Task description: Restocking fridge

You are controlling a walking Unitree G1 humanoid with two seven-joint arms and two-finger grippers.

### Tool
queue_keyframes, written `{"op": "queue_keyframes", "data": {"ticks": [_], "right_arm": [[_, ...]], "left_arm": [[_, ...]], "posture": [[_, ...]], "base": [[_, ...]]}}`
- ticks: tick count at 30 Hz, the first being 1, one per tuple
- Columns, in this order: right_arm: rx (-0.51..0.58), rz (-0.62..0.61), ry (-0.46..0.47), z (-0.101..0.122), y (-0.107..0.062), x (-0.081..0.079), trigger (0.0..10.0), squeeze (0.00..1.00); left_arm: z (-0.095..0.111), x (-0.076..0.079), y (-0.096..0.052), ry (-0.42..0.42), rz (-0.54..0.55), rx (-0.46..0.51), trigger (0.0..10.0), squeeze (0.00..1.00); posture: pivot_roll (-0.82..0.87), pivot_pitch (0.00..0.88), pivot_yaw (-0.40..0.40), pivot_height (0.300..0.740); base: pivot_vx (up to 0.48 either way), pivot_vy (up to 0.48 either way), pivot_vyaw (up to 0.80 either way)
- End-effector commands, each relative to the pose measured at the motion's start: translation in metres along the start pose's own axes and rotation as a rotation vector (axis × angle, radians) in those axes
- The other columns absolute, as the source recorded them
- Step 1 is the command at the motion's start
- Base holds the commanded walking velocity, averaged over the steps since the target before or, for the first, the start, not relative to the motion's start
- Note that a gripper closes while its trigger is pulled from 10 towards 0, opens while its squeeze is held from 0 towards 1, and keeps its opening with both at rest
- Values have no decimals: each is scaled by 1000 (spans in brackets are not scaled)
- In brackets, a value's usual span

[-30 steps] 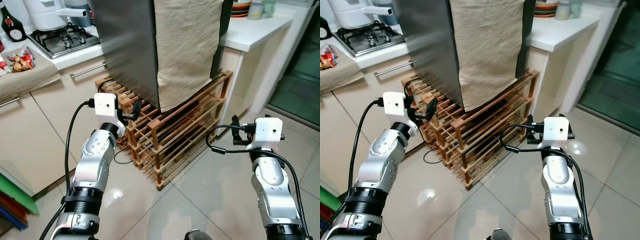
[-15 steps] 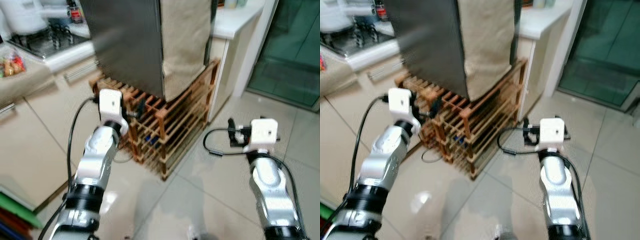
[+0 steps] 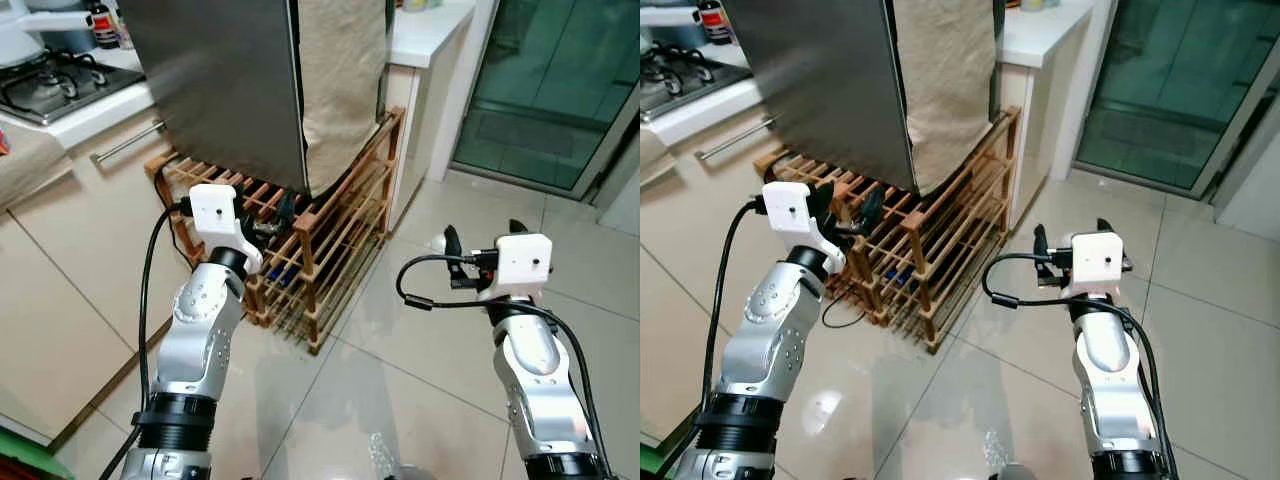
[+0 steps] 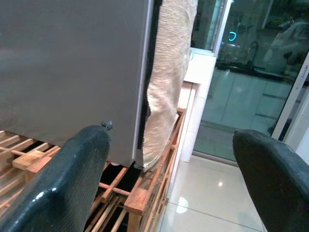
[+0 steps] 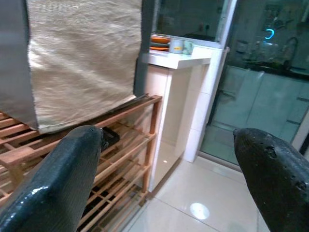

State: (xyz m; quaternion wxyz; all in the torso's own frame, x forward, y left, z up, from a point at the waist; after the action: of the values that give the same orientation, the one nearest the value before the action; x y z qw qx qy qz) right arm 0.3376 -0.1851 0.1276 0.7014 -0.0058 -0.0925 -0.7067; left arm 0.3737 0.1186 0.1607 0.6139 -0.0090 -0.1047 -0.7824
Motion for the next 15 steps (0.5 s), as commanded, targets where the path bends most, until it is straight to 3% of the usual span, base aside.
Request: {"op": "queue_keyframes", "data": {"ticks": [1,15], "right_arm": [[30,16,8,8,2,-4,10000,0],[21,34,15,6,4,-9,10000,0]], "left_arm": [[6,-2,2,14,-1,13,10000,0],[11,-3,10,3,11,10,10000,0]], "posture": [[-139,0,71,713],[-144,0,75,713]], "base": [[480,0,0],[469,0,0]]}}
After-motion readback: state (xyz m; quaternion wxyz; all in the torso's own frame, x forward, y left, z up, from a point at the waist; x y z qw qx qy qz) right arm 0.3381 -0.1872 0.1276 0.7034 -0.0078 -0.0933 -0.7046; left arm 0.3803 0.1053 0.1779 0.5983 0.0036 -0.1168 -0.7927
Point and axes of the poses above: a point about 5 cm out from each wrist's last joint towards the gripper, its own y axis pointing out of the wrist towards the gripper, its own z axis along the axis of the wrist's last joint, x = y × z, the point moved 6 cm from there along y, pointing out of the wrist towards the gripper, and after that the axes turned 1 degree about y, right-handed, at the moved point
